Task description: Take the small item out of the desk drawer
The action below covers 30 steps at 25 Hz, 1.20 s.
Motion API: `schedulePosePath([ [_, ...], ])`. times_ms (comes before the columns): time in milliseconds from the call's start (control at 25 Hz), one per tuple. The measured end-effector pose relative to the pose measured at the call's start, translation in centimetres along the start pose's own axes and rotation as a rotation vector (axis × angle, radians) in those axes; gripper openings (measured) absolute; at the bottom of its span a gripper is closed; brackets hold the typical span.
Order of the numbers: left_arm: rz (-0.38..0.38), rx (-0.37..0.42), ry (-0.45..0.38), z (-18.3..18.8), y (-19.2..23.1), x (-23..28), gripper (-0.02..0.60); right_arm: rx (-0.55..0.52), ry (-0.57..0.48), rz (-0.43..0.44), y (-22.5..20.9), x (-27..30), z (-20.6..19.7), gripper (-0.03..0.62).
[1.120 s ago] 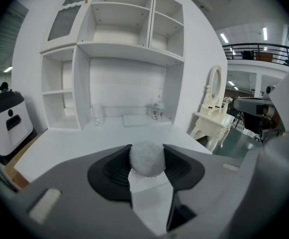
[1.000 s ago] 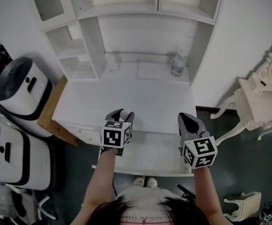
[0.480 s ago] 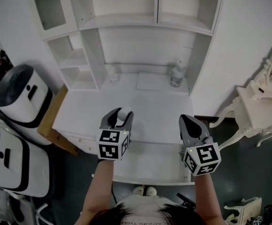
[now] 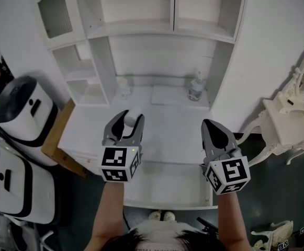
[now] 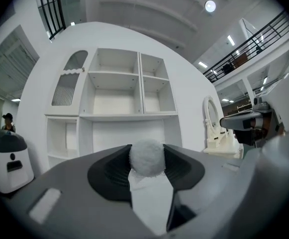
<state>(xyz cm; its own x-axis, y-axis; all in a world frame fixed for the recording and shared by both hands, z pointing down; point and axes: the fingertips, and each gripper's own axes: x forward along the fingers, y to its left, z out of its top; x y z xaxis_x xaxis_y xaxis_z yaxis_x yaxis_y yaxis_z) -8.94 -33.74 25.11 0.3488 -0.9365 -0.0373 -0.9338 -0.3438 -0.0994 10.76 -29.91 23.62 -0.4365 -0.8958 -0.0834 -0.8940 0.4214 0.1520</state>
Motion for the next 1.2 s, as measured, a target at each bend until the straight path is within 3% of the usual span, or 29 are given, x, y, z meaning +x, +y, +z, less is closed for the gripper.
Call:
schedulePosePath([
  [200,0.014,0.02,-0.092,3.1,0.5,-0.3,0.196,-0.03,-0.041,-0.015,-0.4,0.4,1.8,0.002],
  [480,0.027,0.055,-0.157,6.0,1.1,-0.7,0.196,-0.039,-0.087,-0.035,-0.8,0.7,3.9,0.002],
  [1200,0.028,0.066,-0.208,7.7,1.1,-1.3,0.196,-0.059,-0.091,-0.056,-0.7,0.5,4.6,0.002],
])
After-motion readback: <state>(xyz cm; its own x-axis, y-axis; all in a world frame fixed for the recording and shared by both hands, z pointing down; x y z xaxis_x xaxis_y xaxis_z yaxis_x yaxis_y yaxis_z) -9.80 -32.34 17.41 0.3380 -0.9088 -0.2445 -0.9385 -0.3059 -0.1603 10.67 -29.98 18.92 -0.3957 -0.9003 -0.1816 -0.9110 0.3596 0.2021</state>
